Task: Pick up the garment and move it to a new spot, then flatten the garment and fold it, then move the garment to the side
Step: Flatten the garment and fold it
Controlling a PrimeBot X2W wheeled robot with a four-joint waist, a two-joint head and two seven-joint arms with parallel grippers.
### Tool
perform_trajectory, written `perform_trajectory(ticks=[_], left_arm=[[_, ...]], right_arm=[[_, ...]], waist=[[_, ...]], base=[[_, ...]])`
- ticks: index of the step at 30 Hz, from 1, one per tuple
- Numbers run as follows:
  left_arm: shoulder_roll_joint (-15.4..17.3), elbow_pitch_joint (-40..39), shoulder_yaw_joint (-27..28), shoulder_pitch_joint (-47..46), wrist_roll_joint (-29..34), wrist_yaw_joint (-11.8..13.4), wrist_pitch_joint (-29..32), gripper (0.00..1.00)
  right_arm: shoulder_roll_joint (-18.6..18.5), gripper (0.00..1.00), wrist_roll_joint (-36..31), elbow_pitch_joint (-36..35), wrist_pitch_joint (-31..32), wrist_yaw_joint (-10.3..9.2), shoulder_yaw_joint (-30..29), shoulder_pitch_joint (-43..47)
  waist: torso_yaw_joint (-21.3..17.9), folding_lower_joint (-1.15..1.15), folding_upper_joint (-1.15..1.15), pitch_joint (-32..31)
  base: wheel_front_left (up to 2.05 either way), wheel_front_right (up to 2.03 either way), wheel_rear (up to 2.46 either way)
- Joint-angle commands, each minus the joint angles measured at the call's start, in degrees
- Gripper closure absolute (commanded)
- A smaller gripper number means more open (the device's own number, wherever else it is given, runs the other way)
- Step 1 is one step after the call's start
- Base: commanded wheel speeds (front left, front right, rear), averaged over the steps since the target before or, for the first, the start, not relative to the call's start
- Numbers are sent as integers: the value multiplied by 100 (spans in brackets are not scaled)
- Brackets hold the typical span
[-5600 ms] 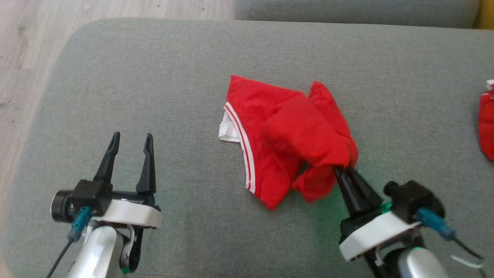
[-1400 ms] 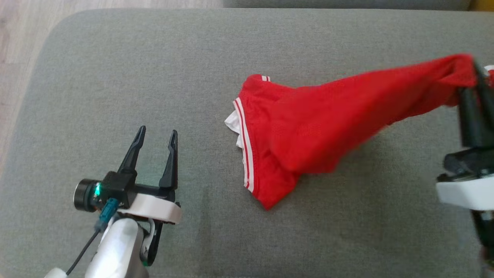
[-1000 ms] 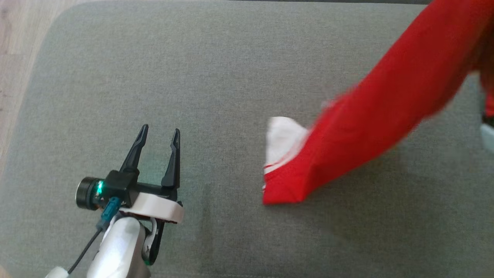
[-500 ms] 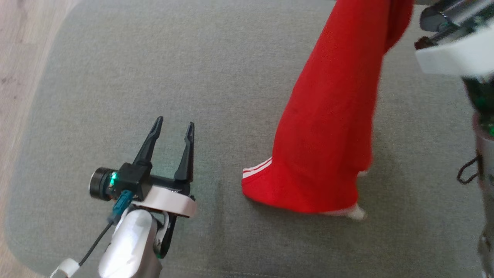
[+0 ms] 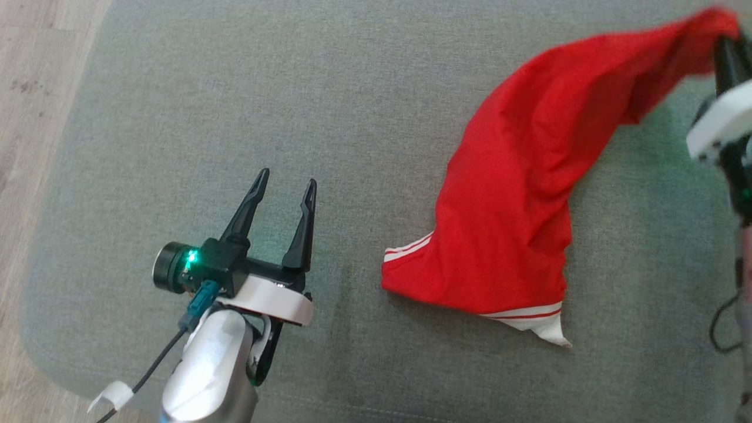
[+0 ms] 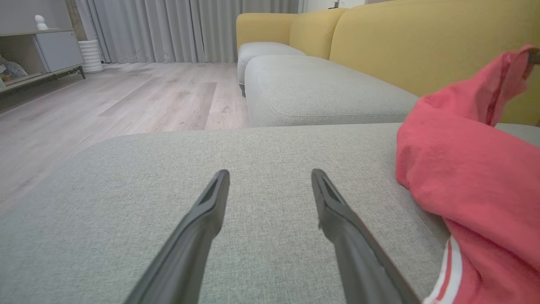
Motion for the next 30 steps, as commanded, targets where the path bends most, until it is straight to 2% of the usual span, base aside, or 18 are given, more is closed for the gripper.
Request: perform_trajectory(ticks=[1,2,5,8,14,22,30], left_arm=[[45,-141,170,-161,52,-12,-54,0],[42,-135,175,-155,56,-12,-54,0],[47,-125,223,-122,76,-8,-54,0],[106,-125,307,-5,112,7,-54,0],[266,-150,446,244,151,60,-54,0],[424,-164,577,481,135,140,-54,0],[501,-194,606,475,108,174,-54,0]], right_arm=[[61,69,-57,-20,-82,-4,-20,45],[85,0,-68,120,-181,-4,-119,95],[155,0,-75,339,-545,-4,-295,290],[304,0,-145,230,-1022,-4,-512,687],[709,0,-366,-947,-1590,-4,-527,1579],[1210,0,-571,-2681,-1457,-4,-183,3050],[1322,0,-551,-3529,-1187,-4,125,3781]], waist=[[1,-1,0,-11],[2,-1,0,-21],[-31,-1,0,-77],[-134,-1,0,-216],[-322,-1,0,-468],[-496,-1,0,-712],[-605,-1,0,-699]], base=[[0,0,0],[0,0,0],[0,0,0],[0,0,0],[0,0,0],[0,0,0],[0,0,0]])
